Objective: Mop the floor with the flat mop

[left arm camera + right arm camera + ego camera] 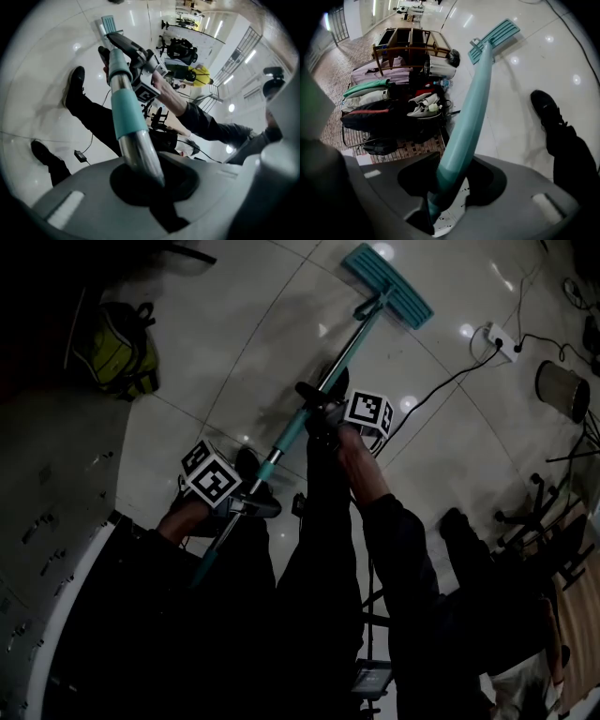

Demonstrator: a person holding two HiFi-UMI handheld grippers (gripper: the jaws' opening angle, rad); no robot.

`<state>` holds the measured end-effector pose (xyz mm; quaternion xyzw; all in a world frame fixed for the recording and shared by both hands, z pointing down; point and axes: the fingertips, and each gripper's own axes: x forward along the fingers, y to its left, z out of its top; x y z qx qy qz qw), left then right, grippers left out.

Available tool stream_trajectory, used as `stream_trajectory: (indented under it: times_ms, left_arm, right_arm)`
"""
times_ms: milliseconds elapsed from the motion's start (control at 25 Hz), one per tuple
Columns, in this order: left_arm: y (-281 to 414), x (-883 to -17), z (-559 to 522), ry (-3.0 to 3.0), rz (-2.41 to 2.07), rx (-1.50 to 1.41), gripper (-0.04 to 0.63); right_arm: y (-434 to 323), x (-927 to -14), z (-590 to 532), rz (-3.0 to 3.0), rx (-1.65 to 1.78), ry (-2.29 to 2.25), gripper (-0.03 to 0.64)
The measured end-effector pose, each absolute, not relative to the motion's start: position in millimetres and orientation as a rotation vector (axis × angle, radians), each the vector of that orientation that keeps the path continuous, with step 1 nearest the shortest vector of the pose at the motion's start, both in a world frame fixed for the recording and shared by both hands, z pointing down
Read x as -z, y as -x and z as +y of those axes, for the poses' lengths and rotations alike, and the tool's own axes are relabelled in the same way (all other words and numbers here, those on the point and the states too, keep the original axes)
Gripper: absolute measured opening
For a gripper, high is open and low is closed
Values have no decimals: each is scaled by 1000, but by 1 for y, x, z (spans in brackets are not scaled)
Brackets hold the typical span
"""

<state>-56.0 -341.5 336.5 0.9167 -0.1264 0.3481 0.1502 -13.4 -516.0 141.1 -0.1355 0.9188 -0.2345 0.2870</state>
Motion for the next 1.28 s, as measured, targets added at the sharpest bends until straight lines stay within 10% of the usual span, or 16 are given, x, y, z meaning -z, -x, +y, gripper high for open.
stream_trajectory:
  times_ms: [600, 1280]
  left_arm:
    - [243, -499, -327, -2571, -384, -943, 36]
    - [146, -401, -342, -2577, -300, -834, 43]
  right_arm:
    - [217, -316, -518, 2497, 727, 321, 170]
    - [127, -223, -541, 2452, 761, 365, 166]
